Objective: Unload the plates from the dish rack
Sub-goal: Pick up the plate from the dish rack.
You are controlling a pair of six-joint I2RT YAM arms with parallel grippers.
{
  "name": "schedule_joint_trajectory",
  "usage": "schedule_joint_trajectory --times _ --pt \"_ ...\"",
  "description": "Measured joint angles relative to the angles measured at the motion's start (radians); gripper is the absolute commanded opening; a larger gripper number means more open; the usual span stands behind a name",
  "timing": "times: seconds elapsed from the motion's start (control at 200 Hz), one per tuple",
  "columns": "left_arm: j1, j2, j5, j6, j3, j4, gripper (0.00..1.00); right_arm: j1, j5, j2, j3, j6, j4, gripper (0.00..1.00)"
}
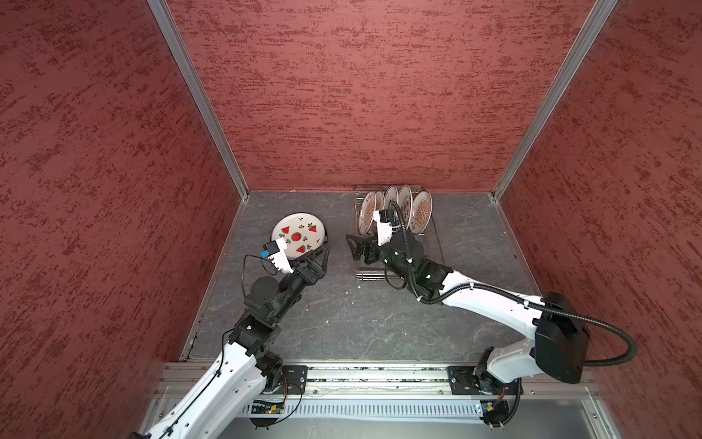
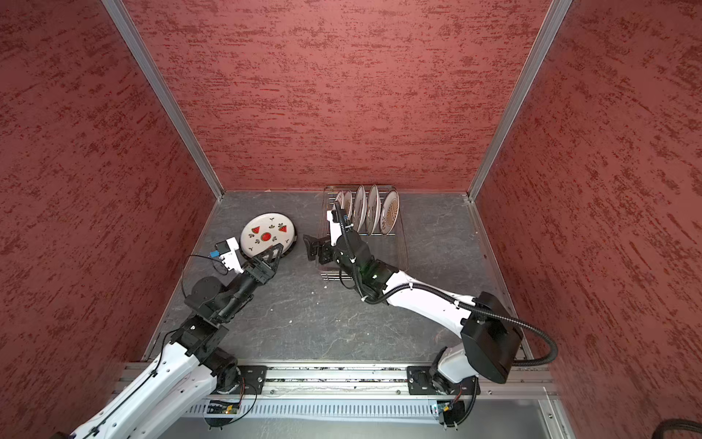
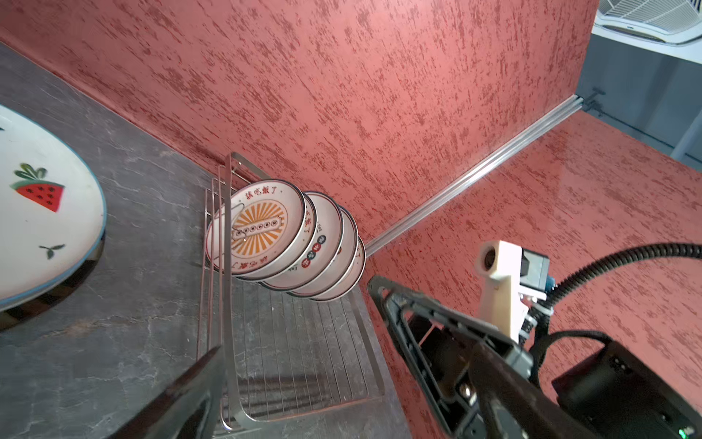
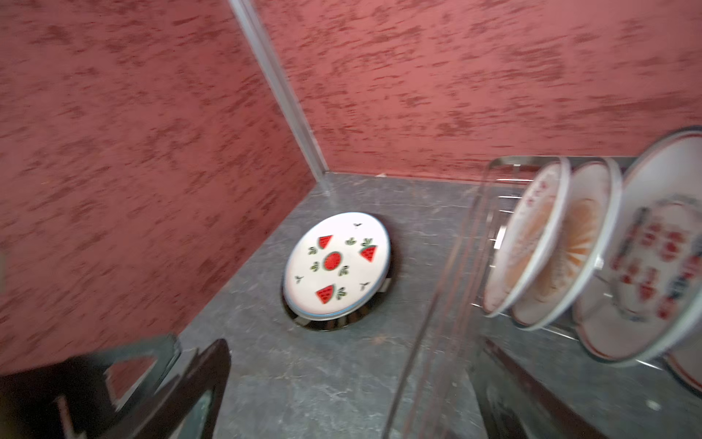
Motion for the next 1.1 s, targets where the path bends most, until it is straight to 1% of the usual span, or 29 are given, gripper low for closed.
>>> schedule_joint_trajectory --times 0.14,0.195,0.276,0.371,0.466,0.541,0.661,0.792,0.857,0.917,1.097 --pt "-0.07 0.013 -0.017 -0.001 -0.069 0.087 0.99 -0.018 0.219 0.011 0.006 -0.014 -0.061 0.99" --pt "-0.101 0.024 -0.028 0.008 -0.083 0.121 0.99 -0.035 0.271 0.031 0.025 -0.015 -0.09 0.99" --pt "-0.148 0.064 -0.041 0.031 -0.086 0.179 0.99 -0.058 0.308 0.071 0.064 -0.017 -0.119 0.97" --pt "-0.19 0.127 -0.045 0.063 -0.083 0.239 0.99 -0.087 0.319 0.126 0.137 -0.01 -0.182 0.92" --pt "-0.204 0.191 -0.045 0.09 -0.083 0.284 0.99 -0.114 0.332 0.187 0.234 0.004 -0.249 0.96" --pt "-0.209 0.22 -0.047 0.1 -0.083 0.315 0.99 -0.128 0.336 0.213 0.271 -0.007 -0.264 0.94" --pt "-0.218 0.25 -0.047 0.114 -0.065 0.321 0.99 -0.151 0.337 0.223 0.276 -0.018 -0.283 0.82" --pt "-0.22 0.259 -0.059 0.137 -0.012 0.277 0.99 -0.204 0.309 0.225 0.284 -0.01 -0.307 0.75" --pt "-0.22 0.259 -0.069 0.145 -0.001 0.279 0.99 -0.234 0.298 0.23 0.303 -0.009 -0.322 0.7" --pt "-0.22 0.263 -0.072 0.151 0.0 0.281 1.0 -0.258 0.286 0.236 0.324 -0.01 -0.332 0.61" --pt "-0.213 0.355 -0.077 0.178 0.033 0.257 1.0 -0.307 0.203 0.251 0.357 -0.026 -0.325 0.56"
